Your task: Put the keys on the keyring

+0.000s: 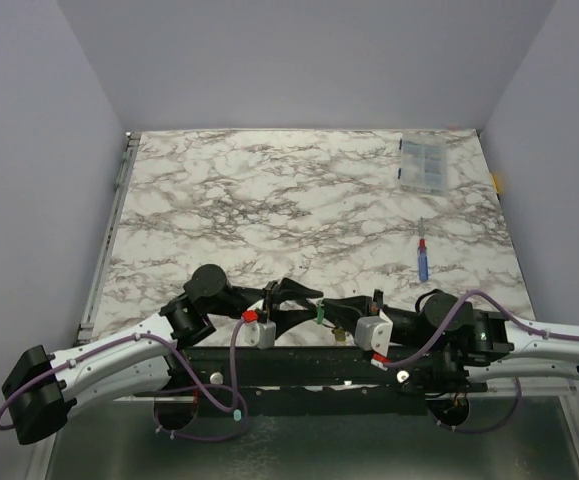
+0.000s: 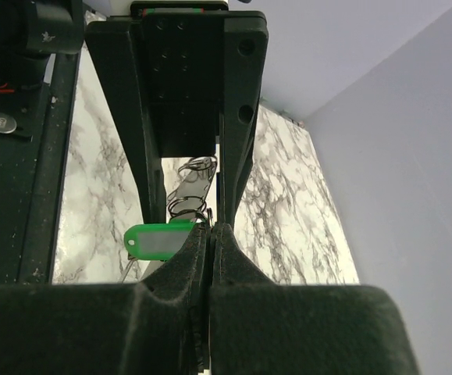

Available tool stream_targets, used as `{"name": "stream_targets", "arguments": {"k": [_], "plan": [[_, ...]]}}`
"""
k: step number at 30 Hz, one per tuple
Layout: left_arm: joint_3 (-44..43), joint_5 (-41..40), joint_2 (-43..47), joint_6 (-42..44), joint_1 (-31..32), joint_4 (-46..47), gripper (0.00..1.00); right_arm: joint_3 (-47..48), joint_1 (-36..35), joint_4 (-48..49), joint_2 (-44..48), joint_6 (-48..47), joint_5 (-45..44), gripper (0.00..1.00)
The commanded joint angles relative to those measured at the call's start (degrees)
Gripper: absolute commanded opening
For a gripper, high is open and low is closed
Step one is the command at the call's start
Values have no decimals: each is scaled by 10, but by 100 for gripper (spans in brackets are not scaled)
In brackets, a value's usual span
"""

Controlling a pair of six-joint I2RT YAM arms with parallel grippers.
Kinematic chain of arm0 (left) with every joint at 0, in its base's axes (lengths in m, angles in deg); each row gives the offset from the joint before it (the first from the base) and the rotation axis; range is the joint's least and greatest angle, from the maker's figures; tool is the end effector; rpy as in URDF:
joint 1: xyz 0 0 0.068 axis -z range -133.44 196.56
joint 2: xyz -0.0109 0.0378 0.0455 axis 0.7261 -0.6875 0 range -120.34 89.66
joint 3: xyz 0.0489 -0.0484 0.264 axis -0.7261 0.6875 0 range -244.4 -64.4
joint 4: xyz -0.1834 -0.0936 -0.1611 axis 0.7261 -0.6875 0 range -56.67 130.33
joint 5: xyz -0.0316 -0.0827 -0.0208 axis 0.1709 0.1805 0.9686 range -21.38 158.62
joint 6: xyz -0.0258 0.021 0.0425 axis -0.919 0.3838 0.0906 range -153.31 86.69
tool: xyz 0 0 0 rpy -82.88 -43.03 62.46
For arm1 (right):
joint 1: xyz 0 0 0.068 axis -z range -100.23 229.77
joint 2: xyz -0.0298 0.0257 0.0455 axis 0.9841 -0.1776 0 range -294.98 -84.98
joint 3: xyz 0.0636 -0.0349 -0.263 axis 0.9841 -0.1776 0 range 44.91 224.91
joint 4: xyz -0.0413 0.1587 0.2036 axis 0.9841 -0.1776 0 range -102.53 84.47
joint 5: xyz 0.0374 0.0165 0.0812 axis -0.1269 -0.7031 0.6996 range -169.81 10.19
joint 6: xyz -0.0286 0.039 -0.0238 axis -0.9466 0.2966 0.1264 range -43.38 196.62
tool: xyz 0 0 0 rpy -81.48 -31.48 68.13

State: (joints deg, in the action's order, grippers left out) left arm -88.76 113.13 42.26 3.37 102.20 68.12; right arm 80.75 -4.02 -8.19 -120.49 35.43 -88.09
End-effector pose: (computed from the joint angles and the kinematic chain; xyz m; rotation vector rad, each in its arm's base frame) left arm 0.0863 -0.1704 0.2753 1.4776 0.5341 -0.8364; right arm 0.0222 0.1574 0.3238 -1.3902 0.8514 0.4576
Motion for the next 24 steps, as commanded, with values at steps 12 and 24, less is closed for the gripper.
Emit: {"name": "stream_targets", "arguments": {"k": [12, 24], "plan": [[-2, -13, 18, -29, 3, 7, 36, 20, -1, 12, 0, -7, -1, 1], [-15, -24, 1, -55, 3, 7, 34, 19, 0, 21, -7, -13, 2, 1]]}}
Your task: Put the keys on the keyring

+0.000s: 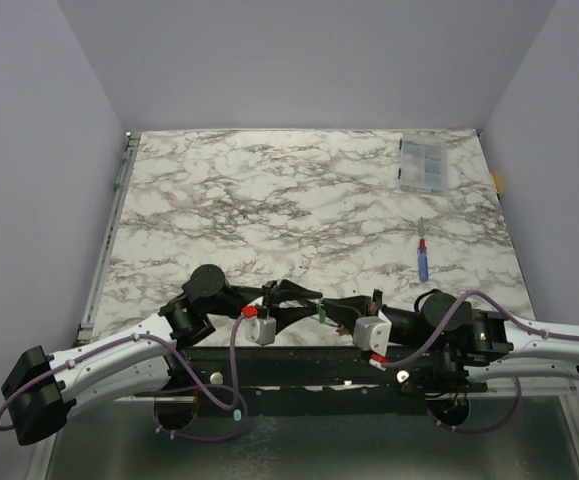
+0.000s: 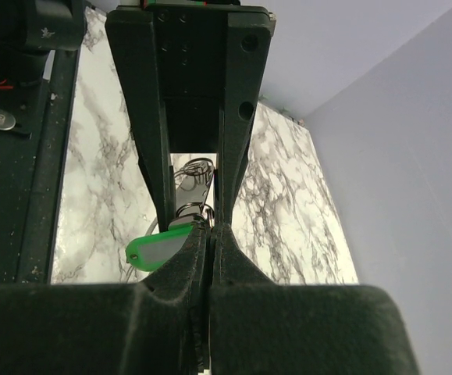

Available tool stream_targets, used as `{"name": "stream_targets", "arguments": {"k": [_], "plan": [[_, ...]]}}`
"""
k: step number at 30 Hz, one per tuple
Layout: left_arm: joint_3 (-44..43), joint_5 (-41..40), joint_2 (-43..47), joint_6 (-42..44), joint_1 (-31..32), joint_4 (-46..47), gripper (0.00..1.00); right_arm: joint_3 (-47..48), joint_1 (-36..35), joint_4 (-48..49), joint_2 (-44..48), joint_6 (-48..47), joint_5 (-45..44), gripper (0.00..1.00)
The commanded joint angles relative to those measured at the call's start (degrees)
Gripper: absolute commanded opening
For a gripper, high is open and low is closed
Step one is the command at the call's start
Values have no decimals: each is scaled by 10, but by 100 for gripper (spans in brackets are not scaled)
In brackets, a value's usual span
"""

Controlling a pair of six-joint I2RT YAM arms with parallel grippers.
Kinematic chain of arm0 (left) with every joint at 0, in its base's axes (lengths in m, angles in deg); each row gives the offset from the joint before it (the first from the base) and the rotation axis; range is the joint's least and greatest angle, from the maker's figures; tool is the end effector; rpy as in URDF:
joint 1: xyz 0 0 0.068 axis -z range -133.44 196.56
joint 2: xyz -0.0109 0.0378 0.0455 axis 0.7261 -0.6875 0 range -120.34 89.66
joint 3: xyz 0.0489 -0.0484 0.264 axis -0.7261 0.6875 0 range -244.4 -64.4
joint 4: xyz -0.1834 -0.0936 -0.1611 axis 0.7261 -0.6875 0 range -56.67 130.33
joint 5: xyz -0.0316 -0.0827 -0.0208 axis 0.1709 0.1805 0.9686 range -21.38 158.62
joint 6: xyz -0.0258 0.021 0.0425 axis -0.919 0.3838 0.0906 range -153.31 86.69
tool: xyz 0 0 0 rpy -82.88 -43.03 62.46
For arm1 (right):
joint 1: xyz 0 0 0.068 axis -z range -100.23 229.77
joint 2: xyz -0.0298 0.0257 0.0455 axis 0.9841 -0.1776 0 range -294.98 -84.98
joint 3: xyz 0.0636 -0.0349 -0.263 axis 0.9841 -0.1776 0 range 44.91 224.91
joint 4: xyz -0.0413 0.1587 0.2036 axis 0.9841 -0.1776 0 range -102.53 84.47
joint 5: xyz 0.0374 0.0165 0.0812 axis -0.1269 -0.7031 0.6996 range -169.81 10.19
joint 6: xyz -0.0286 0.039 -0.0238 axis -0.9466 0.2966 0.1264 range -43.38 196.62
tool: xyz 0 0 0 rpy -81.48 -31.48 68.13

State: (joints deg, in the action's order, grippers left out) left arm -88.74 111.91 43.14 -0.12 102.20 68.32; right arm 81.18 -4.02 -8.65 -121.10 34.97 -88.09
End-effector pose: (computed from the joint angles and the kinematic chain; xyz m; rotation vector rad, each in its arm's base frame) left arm 0.0856 -0.1684 0.2782 1.4473 0.5811 -0.8635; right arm 0.0224 0.1592 0.3241 -1.4032 0.8502 0.4483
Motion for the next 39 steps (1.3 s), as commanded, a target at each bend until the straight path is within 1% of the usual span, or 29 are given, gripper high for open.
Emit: {"name": "stream_targets", "arguments": {"k": [1, 3, 5, 8, 10, 15, 18, 20, 29, 32, 34, 37, 39], "plan": [[-17, -13, -10, -23, 3, 5, 32, 15, -1, 26, -2, -8, 2, 1], [-21, -18, -15, -29, 3, 5, 29, 16, -1, 26, -3, -7, 3, 1], [-24, -24, -18, -34, 3, 5, 28, 15, 0, 26, -5, -6, 4, 1], [-26, -26, -23, -40, 3, 5, 28, 13, 0, 26, -8, -6, 5, 1], [-28, -20, -24, -44, 3, 5, 30, 12, 0, 26, -10, -7, 4, 1], [-32, -12, -27, -61, 3, 5, 39, 9, 0, 49, -11, -18, -18, 1], [-34, -20, -24, -73, 3, 5, 49, 14, -1, 49, -8, -22, -24, 1], [-30, -37, -17, -77, 3, 4, 52, 17, 0, 44, -4, -23, -25, 1], [-13, -150, 51, -128, 3, -3, 50, 19, 0, 42, 3, -22, -33, 1], [-14, -175, 87, -128, 3, -26, 51, 20, -1, 46, 1, -23, -41, 1], [-19, -185, 108, -117, 3, -59, 53, 20, 0, 49, 1, -23, -45, 1], [-32, -185, 129, -102, 3, -123, 54, 20, 0, 53, 5, -23, -43, 1], [-36, -183, 140, -104, 3, -143, 52, 21, 0, 55, 8, -21, -41, 1]]}}
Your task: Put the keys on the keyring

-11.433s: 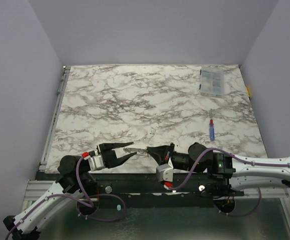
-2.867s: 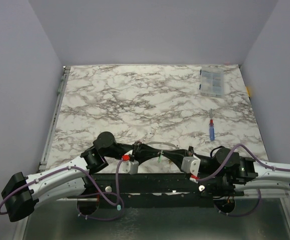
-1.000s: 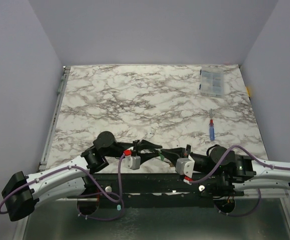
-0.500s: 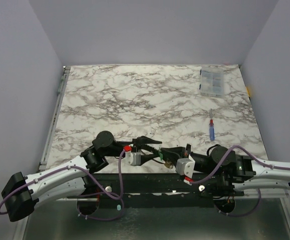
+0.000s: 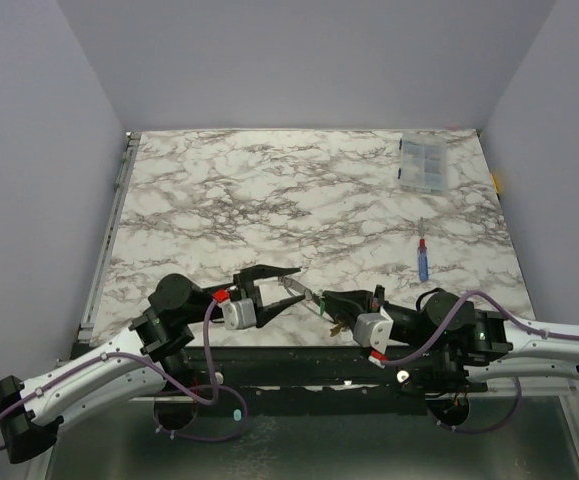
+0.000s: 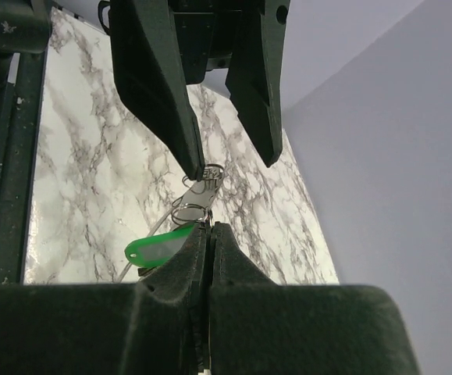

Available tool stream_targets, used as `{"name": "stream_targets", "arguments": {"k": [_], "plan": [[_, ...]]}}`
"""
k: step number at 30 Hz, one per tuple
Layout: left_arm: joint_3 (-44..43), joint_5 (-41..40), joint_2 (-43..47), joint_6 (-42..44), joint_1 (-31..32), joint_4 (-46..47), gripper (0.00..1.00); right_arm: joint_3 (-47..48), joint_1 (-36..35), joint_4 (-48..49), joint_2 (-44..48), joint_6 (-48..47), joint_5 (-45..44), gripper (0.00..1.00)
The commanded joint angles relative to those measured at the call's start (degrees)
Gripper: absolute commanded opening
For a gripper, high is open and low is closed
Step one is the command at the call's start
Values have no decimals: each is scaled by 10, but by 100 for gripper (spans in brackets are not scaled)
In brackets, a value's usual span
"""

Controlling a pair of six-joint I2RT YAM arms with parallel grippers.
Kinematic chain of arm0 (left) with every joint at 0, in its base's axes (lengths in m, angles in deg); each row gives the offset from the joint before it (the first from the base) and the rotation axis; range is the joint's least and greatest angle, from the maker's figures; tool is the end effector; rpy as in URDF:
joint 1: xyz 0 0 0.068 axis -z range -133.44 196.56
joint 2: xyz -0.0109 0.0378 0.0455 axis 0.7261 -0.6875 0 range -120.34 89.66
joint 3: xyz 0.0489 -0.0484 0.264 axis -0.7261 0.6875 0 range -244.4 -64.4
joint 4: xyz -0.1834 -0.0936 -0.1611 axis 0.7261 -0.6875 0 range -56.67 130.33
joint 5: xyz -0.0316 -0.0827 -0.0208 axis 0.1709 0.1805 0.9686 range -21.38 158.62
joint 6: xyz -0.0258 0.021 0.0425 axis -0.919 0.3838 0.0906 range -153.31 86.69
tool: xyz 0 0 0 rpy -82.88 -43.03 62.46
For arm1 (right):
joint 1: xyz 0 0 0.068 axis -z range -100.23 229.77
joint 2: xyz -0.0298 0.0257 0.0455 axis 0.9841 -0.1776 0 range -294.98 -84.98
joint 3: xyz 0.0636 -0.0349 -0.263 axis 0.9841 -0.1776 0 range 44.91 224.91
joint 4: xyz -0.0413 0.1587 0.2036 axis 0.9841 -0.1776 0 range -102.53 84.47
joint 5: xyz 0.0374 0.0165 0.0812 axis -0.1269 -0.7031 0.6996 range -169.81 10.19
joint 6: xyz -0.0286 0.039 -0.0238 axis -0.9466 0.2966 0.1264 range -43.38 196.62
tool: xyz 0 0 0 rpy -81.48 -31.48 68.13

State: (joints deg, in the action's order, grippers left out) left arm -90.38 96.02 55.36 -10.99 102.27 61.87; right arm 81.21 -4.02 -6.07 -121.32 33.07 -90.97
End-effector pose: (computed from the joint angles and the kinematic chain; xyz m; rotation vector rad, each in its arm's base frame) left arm 0.0743 -0.1380 0.3103 1.1732 0.7879 -0.8051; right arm 0.0242 0.1596 0.3286 -1.3544 0.8415 0.3950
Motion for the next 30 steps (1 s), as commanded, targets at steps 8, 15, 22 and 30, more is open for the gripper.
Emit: {"name": "stream_targets", "arguments": {"k": [8, 15, 22, 30], "plan": [[-33, -49, 4, -76, 6, -63, 36, 21, 0, 60, -2, 3, -31, 1], [-29, -105, -25, -134, 23, -22, 33, 10, 0, 118, -28, 0, -62, 1], [-24, -112, -42, -117, 37, -1, 30, 7, 0, 139, -33, -3, -61, 1], [-28, -130, -76, -98, 50, 23, 30, -1, 0, 144, -38, -2, -64, 1]]}}
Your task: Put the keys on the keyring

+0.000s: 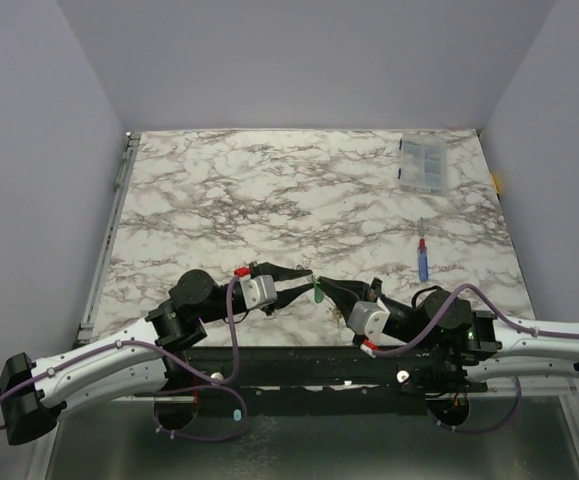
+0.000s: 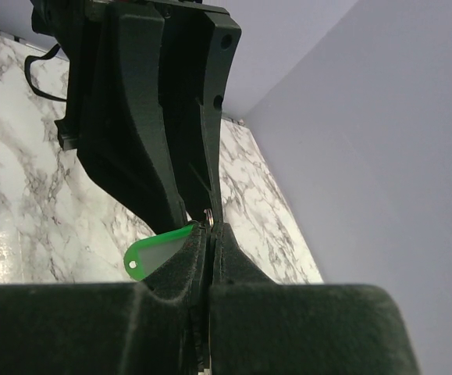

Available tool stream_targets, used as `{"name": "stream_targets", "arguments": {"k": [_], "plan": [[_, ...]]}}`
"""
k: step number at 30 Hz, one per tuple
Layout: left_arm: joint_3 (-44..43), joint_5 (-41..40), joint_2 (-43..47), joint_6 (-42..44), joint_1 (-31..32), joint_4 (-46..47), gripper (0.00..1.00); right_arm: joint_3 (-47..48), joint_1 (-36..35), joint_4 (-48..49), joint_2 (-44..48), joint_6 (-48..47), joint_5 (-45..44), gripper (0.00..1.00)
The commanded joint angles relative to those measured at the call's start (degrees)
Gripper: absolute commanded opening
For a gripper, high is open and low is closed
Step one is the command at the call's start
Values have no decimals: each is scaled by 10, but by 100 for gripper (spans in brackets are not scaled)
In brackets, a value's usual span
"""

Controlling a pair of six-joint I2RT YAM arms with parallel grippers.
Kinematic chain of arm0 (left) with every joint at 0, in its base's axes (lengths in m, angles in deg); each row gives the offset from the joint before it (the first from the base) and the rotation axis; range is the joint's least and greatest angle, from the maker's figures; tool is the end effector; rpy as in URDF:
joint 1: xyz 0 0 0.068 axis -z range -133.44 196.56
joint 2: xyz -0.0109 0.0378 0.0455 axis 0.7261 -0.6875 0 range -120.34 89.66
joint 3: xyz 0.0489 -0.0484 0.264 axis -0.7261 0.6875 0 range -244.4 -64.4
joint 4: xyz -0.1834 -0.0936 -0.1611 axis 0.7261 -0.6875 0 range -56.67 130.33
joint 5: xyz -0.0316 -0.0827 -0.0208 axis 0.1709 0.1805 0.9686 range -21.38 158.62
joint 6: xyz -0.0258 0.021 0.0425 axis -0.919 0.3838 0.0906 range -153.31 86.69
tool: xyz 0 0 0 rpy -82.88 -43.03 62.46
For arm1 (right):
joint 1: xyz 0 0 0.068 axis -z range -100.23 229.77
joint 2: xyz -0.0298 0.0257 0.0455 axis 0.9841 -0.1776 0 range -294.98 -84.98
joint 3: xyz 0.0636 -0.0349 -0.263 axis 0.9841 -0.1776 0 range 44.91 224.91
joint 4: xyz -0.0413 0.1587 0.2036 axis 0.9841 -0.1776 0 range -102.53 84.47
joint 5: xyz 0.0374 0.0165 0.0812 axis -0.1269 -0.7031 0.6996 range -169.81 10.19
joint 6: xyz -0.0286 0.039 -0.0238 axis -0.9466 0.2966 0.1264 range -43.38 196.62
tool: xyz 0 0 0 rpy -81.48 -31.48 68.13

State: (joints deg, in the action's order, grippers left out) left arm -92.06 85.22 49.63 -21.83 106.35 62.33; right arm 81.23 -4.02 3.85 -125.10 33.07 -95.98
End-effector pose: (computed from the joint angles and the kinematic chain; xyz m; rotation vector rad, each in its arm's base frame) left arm 0.0801 -0.1577 0.3075 1.0480 1.0323 -0.8952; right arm 0.0286 0.1721 0.3378 -1.2151 0.8581 0.3614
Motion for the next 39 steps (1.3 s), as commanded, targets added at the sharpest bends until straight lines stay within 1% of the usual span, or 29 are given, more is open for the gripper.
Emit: {"name": "stream_targets", "arguments": {"k": [1, 3, 4, 8, 13, 15, 17, 21, 23, 25, 28, 29, 32, 33, 36, 39], "plan": [[-12, -27, -22, 14, 11, 20, 30, -2, 0, 46, 0, -2, -14, 1], [-14, -31, -25, 24, 13, 22, 30, -3, 0, 44, 0, -3, -12, 1], [-15, -32, -24, 28, 13, 22, 32, -4, 0, 45, 0, -5, -13, 1], [-12, -18, -11, 47, 13, 21, 45, -5, 0, 42, 7, -5, -16, 1], [0, 39, 28, 94, 14, -2, 60, 3, 0, 13, 34, -2, -7, 1], [-4, 60, 42, 121, 14, -25, 64, 9, -1, -10, 50, 1, 15, 1], [-17, 64, 53, 146, 14, -62, 66, 16, 0, -41, 64, 7, 36, 1], [-54, 31, 63, 175, 14, -156, 67, 42, 0, -119, 87, 26, 79, 1], [-66, 37, 65, 171, 14, -180, 67, 49, 0, -146, 98, 35, 104, 1], [-74, 64, 69, 158, 14, -182, 70, 56, -1, -171, 107, 48, 122, 1], [-100, 89, 55, 98, 14, -173, 79, 64, -1, -193, 117, 66, 139, 1], [-114, 91, 45, 77, 14, -175, 80, 66, 0, -199, 119, 72, 145, 1], [-144, 93, 15, 36, 14, -180, 81, 67, 0, -210, 124, 89, 158, 1], [-150, 101, 6, 25, 14, -180, 81, 69, 0, -216, 124, 92, 174, 1], [-177, 152, -30, -13, 14, -177, 81, 77, 0, -239, 122, 100, 194, 1], [-212, 218, -69, -55, 14, -178, 81, 85, 0, -252, 123, 99, 197, 1]]}}
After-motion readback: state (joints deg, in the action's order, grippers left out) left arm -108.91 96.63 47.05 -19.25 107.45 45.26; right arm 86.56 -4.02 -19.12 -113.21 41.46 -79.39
